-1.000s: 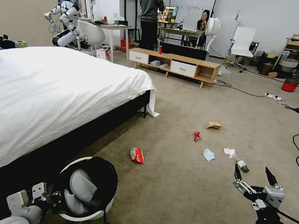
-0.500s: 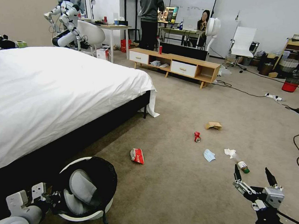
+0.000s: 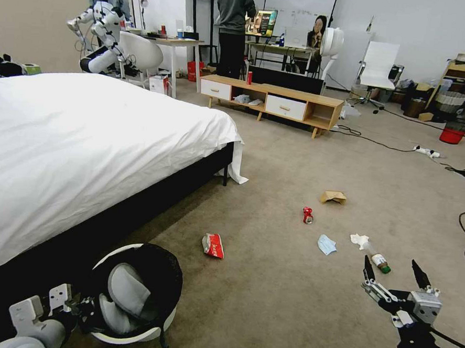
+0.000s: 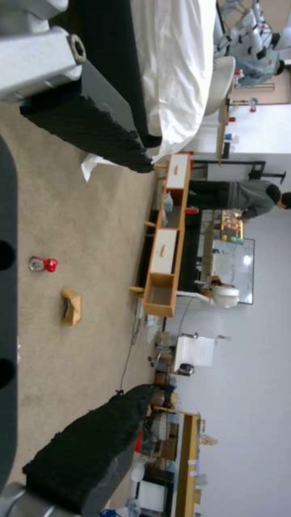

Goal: Pick up the trash bin, then pick up the garbage from the floor and place it into the trash bin.

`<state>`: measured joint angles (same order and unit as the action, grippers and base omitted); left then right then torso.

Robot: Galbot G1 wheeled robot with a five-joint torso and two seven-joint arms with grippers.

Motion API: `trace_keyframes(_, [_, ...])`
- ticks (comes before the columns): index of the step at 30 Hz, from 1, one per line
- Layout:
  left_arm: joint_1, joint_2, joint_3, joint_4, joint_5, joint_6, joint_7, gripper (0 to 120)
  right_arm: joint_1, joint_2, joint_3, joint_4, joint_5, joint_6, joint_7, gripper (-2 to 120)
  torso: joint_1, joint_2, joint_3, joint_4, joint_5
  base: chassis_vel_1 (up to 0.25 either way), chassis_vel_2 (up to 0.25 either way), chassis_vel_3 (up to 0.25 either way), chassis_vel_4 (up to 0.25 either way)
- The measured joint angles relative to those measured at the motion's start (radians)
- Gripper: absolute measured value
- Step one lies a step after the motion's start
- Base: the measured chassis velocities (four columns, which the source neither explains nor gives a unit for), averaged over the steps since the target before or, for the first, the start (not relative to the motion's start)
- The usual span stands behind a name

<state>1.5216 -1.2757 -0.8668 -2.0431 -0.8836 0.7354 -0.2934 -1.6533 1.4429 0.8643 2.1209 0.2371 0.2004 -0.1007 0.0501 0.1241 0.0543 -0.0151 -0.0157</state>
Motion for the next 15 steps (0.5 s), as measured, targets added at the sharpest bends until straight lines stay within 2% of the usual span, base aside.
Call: trace_keyframes(15, [-0.002,0.005,0.000,0.001,0.000,0.000,0.001,1,0.005,-0.003,0.000,-0.003,0.003,0.000,-0.002,100,0.000,0.000,0.000,0.0000,0.0000,-0.067,0.070,0.072,-0.076])
